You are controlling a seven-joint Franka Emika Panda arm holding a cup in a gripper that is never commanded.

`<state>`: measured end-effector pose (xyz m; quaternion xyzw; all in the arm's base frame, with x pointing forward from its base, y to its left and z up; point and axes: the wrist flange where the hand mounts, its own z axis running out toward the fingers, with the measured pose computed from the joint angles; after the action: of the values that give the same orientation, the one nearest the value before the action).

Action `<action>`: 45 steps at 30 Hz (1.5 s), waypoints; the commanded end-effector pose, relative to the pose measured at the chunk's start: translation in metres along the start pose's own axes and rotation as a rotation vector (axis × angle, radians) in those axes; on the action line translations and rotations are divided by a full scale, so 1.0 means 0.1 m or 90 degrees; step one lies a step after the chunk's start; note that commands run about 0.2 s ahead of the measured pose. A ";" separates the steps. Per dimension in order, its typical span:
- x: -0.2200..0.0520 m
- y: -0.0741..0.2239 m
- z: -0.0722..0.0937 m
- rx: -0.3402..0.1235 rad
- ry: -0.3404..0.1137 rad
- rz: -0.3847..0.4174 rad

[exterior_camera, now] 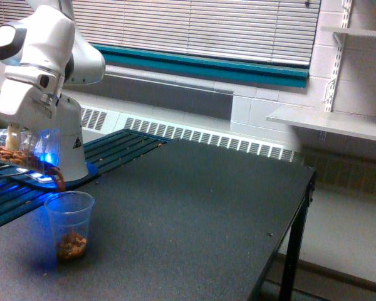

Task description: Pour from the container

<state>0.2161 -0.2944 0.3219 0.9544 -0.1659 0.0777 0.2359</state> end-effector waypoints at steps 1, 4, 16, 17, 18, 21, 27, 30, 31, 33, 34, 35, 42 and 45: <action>0.07 0.01 -0.05 -0.012 0.009 -0.006; 0.07 0.00 -0.05 -0.014 0.008 -0.009; 0.05 0.02 -0.05 -0.030 0.001 -0.027; 0.05 0.02 -0.05 -0.032 0.000 -0.027; 0.04 0.03 -0.05 -0.033 -0.001 -0.029; 0.05 0.04 -0.06 -0.039 -0.004 -0.031; 0.06 0.06 -0.08 -0.048 -0.008 -0.031; 0.07 0.06 -0.09 -0.052 -0.009 -0.033; 0.07 0.06 -0.10 -0.053 -0.009 -0.034; 0.08 0.06 -0.11 -0.057 -0.009 -0.037; 0.09 0.06 -0.11 -0.060 -0.010 -0.038; 0.10 0.07 -0.12 -0.064 -0.011 -0.039; 0.13 0.09 -0.19 -0.087 -0.024 -0.051; 0.14 0.10 -0.22 -0.094 -0.029 -0.054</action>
<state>0.2200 -0.2966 0.3393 0.9458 -0.1392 0.0357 0.2912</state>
